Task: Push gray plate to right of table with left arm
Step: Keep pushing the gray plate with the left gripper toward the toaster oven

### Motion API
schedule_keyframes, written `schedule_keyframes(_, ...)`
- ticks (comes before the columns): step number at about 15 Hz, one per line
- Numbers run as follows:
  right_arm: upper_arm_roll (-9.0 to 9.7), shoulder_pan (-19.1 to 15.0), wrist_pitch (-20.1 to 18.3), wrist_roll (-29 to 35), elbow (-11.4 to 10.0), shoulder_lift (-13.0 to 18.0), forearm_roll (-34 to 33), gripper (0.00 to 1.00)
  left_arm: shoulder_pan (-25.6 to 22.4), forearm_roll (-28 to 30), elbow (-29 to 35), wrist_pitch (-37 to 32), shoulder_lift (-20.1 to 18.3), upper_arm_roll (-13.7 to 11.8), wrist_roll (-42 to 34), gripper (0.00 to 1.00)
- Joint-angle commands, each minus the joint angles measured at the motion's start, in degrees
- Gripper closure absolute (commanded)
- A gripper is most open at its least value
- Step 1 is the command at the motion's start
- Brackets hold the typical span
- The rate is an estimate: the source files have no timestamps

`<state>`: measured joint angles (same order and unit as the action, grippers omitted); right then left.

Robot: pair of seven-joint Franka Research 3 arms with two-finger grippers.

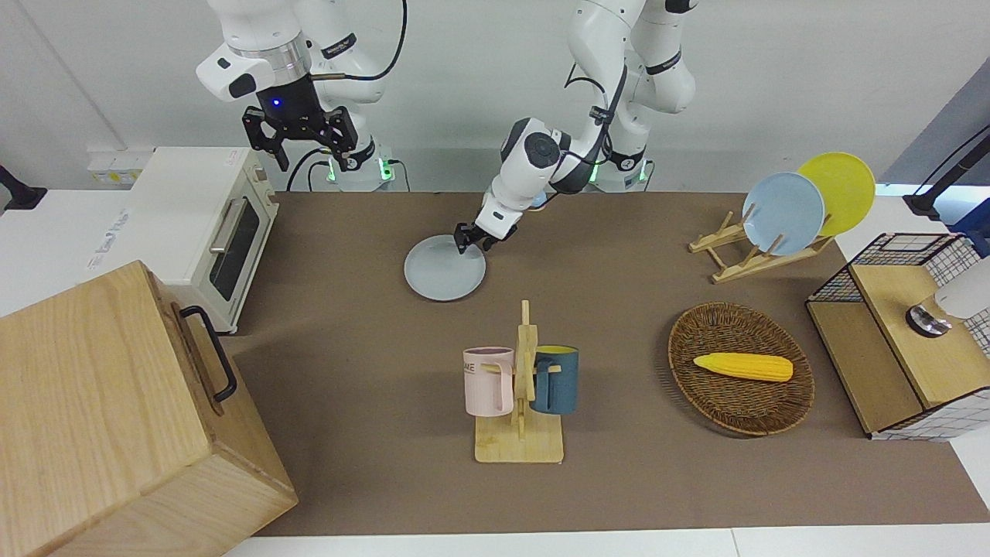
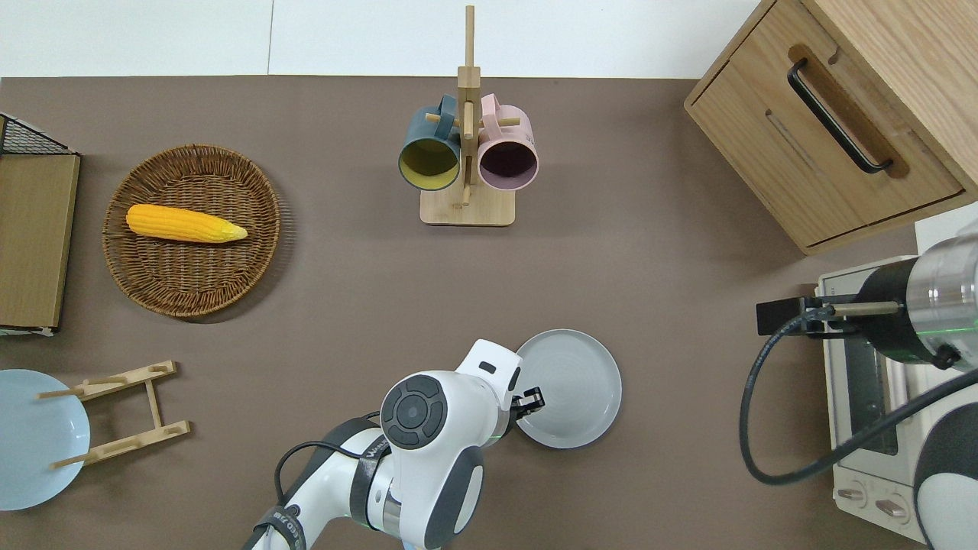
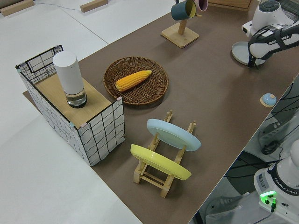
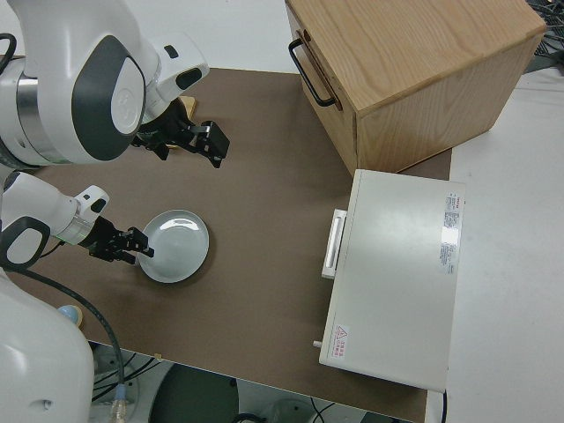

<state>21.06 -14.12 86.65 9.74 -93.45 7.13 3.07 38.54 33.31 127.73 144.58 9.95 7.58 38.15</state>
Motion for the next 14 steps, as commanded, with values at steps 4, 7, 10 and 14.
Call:
schedule_keyframes(4, 1.00, -1.70, -0.08, 0.63, -1.56, 1.57, 1.24, 0.005, -3.82, 0.27, -1.35, -1.32, -0.37, 0.42, -0.79, 0.02)
schedule_keyframes(7, 1.00, -1.70, -0.08, 0.63, -1.56, 1.57, 1.24, 0.005, -5.92, 0.18, -2.39, -3.85, -0.46, 0.16, -4.47, 0.02)
schedule_keyframes(10, 1.00, -1.70, -0.08, 0.63, -1.56, 1.57, 1.24, 0.005, -6.46, -0.69, -5.82, -12.80, -0.64, -4.83, -9.30, 0.02)
schedule_keyframes(14, 1.00, -1.70, -0.08, 0.63, -1.56, 1.57, 1.24, 0.005, -7.42, -7.45, -12.14, -25.54, -1.52, -10.91, -12.04, 0.01)
